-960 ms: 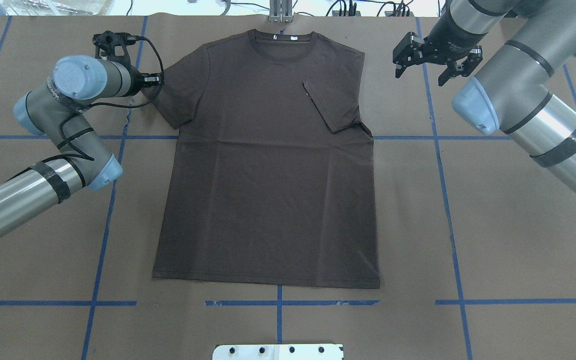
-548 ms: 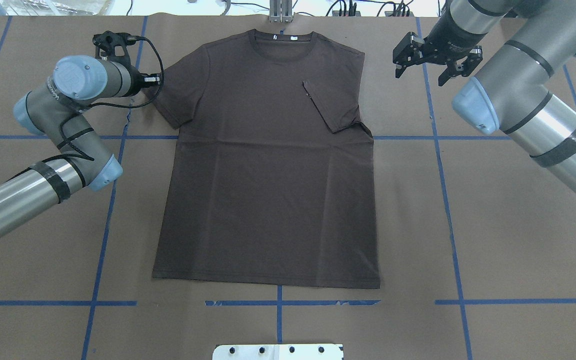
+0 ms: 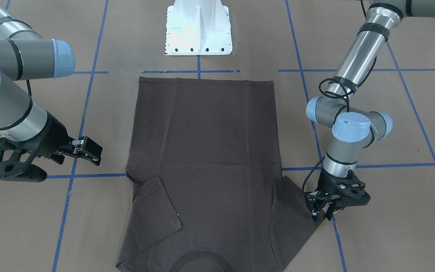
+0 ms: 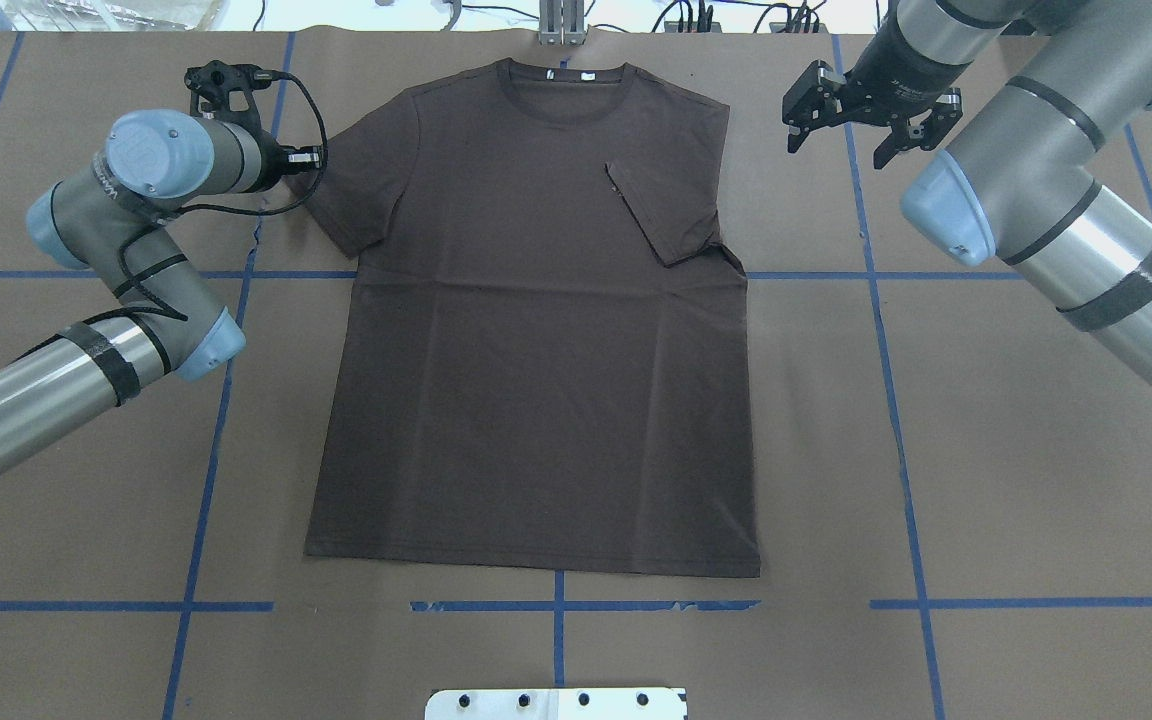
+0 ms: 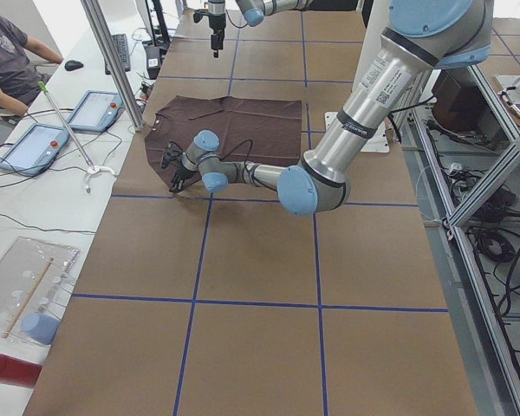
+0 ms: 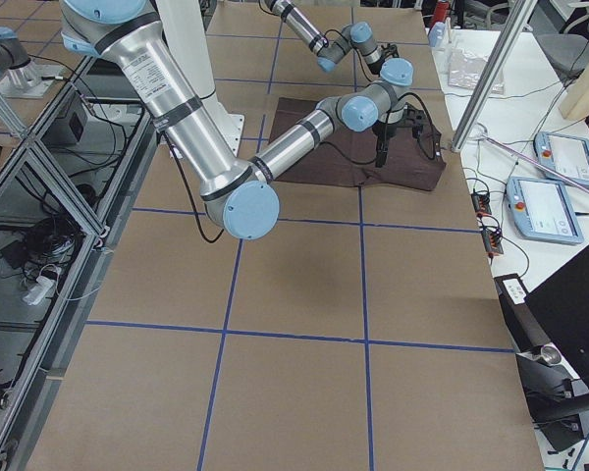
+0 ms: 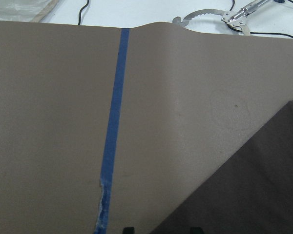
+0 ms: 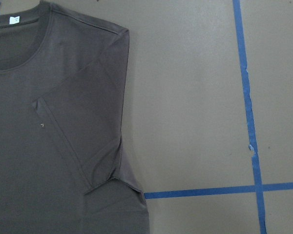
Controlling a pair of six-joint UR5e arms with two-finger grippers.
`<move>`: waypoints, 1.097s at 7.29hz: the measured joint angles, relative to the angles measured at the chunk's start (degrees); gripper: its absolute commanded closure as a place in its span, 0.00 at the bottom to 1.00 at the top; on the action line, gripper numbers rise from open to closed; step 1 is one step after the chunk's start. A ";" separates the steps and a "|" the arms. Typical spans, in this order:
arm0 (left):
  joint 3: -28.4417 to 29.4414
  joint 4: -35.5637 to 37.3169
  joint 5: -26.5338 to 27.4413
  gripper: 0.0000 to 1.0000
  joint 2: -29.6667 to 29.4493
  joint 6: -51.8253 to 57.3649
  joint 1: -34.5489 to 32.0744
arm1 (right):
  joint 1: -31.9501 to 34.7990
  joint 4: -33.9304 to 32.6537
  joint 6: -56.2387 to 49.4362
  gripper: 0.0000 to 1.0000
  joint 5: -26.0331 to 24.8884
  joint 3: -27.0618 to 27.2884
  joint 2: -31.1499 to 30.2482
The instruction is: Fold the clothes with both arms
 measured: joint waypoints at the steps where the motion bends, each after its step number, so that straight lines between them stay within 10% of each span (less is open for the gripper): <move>1: -0.07 0.04 0.00 0.13 0.02 0.10 0.00 | 0.00 0.00 0.02 0.00 0.00 -0.02 0.02; 8: -0.18 0.08 0.00 0.13 0.84 -0.47 0.00 | 0.00 0.03 0.00 0.00 0.00 -0.57 0.37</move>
